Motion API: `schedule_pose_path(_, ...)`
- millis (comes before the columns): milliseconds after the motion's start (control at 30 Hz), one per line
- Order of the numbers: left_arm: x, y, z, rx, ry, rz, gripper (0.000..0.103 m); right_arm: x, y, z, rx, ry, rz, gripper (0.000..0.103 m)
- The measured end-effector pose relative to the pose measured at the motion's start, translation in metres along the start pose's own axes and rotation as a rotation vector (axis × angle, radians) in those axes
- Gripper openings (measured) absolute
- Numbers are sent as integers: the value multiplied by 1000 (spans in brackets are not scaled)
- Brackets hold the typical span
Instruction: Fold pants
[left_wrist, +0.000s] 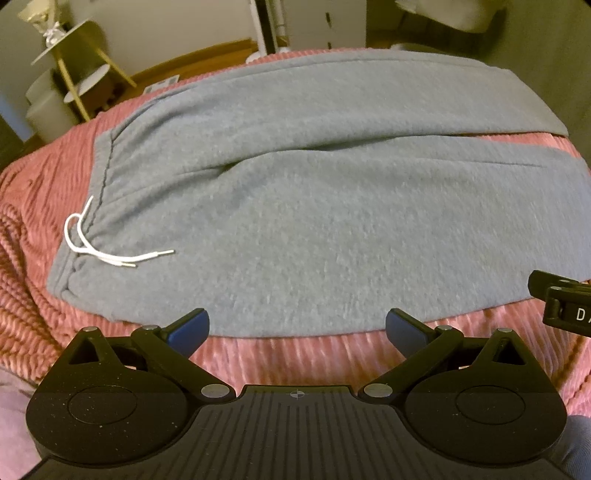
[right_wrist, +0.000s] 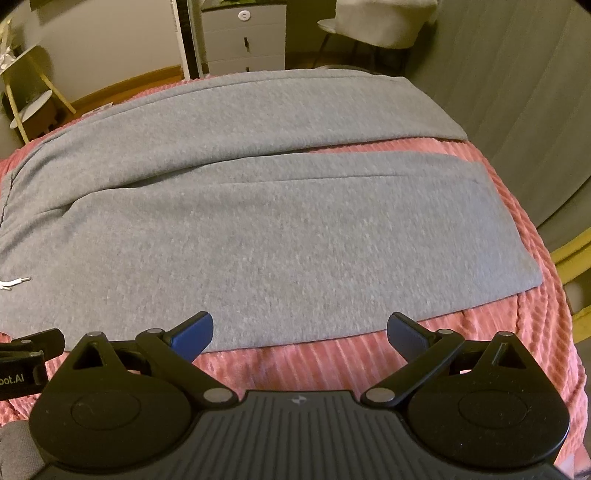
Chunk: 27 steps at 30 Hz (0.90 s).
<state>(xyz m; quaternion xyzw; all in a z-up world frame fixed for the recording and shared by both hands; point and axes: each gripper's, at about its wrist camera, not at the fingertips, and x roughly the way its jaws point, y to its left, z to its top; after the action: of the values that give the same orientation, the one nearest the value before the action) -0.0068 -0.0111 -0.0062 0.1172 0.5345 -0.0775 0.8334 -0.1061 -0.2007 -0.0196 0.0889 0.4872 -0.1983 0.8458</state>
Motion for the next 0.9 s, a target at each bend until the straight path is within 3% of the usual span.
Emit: schedule_pose_path(900, 0, -2, -2, -9, 5, 8, 103, 2, -3, -3, 28, 21, 9, 100)
